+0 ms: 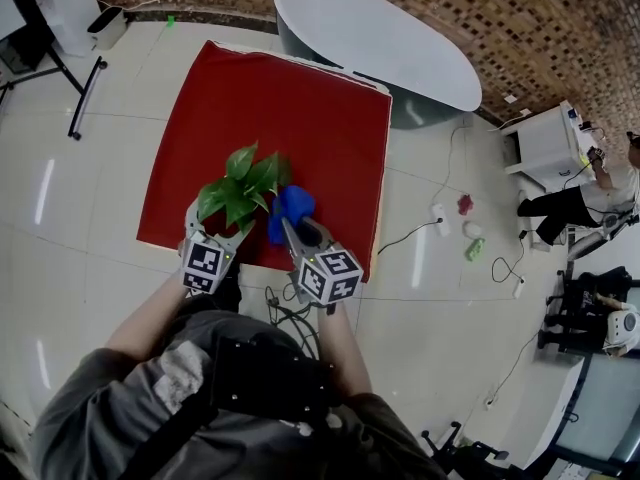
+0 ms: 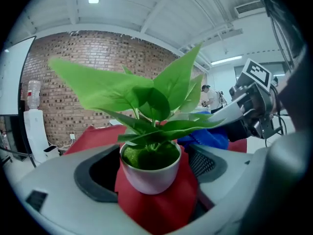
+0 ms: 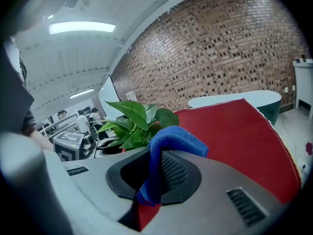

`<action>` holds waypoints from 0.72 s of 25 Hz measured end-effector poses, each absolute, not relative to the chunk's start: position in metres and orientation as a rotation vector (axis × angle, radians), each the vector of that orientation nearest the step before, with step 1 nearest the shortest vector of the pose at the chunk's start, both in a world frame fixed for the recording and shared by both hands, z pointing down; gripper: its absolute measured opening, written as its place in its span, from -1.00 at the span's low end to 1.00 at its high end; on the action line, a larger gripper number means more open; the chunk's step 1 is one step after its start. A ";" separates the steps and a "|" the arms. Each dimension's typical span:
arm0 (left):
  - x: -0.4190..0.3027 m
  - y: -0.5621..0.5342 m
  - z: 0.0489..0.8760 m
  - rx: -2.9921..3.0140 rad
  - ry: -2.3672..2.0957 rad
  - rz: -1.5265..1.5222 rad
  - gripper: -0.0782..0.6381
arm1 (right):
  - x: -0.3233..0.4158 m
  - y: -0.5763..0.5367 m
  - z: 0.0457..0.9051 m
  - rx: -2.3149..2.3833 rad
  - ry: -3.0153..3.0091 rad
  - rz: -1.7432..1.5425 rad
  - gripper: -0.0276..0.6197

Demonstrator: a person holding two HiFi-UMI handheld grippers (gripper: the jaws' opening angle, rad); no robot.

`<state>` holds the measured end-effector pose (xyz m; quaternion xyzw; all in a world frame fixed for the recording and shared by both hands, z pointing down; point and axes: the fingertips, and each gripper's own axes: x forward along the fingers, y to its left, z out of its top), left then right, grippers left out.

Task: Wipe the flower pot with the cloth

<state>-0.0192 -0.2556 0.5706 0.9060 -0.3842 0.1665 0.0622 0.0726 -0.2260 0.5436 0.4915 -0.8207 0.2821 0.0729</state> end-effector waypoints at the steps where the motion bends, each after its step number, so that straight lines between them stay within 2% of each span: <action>1: -0.019 -0.260 0.570 2.748 -1.155 0.511 0.44 | 0.069 -0.231 0.545 1.456 -2.474 0.865 -0.72; 18: -0.025 -0.289 0.576 2.869 -0.959 0.489 0.43 | 0.029 -0.274 0.573 1.326 -2.518 1.183 -0.72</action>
